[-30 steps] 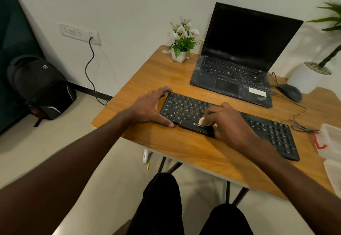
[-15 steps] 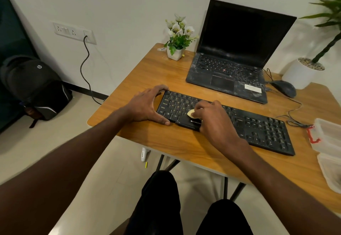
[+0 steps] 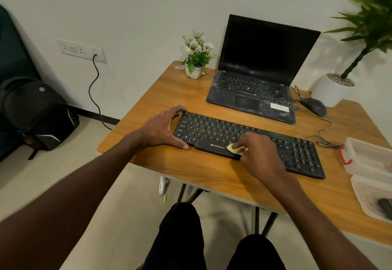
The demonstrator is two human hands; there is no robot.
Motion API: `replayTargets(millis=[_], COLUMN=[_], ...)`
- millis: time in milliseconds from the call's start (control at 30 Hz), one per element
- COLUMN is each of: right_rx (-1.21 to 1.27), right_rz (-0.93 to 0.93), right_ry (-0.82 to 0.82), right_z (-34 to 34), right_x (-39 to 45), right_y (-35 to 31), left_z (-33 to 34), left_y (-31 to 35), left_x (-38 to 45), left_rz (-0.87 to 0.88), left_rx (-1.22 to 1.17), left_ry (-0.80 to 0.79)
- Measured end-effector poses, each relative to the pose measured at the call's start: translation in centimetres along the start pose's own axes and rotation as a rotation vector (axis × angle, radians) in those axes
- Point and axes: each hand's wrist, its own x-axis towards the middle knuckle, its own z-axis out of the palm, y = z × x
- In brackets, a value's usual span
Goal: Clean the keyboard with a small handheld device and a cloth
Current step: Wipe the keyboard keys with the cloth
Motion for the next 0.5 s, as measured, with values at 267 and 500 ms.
replayTargets(millis=[267, 500], right_rx=[0.335, 0.099], right_rz=[0.105, -0.08], right_ry=[0.113, 0.065], right_z=[-0.3, 1.9], right_x=[0.8, 2.0], right_y=[0.0, -2.3], left_z=[1.4, 7.4], left_y=[1.9, 7.6], left_x=[0.2, 0.8], left_rz=[-0.154, -0.049], left_rx=[-0.149, 0.272], left_ry=[0.123, 0.454])
